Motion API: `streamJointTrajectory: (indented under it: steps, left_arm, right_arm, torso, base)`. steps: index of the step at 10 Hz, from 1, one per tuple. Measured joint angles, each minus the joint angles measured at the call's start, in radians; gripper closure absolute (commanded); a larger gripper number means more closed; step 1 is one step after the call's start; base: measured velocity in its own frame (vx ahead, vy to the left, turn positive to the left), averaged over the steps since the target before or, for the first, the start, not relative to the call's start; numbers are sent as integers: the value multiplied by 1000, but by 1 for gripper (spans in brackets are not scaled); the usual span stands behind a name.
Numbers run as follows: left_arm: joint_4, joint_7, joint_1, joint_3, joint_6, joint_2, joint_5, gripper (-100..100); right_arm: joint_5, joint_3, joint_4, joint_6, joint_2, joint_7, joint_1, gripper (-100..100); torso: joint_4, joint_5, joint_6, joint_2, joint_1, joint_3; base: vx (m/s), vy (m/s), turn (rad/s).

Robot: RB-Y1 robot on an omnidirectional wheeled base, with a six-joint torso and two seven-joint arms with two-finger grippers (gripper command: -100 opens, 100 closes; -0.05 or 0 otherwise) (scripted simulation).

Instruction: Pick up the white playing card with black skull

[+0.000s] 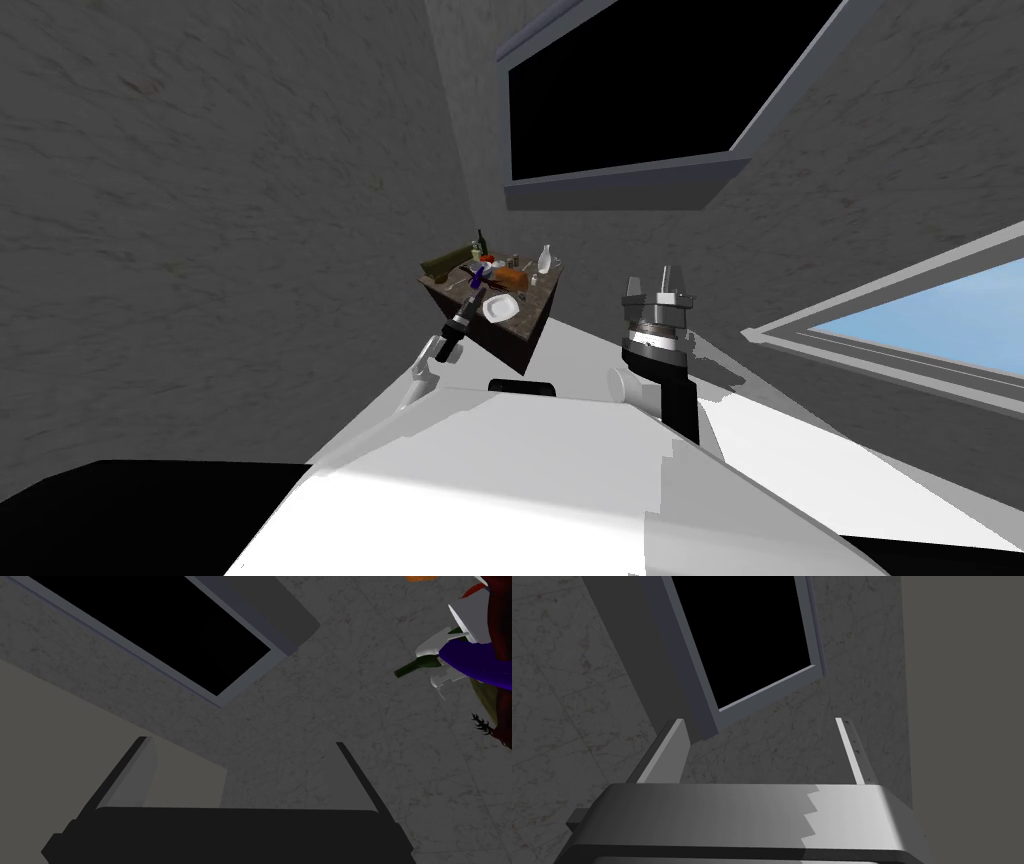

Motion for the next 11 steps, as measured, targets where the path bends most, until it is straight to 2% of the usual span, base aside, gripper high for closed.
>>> streamJointTrajectory:
  steps: [6,9,11]
  left_arm:
    - [163,-15,-108,-26,0,24,-131,-100]
    - [227,-15,-151,-38,10,36,-176,-100]
    - [296,-19,-202,-44,5,50,-218,-100]
  right_arm:
    - [0,0,0,0,0,0,0,0]
    - [0,0,0,0,0,0,0,0]
    - [0,0,0,0,0,0,0,0]
  torso:
    - [0,-1,0,0,-2,0]
    - [0,-1,0,1,-4,0]
    - [0,-1,0,0,-4,0]
  base:
    - [5,40,-75]
    - [3,20,-85]
    - [7,20,-102]
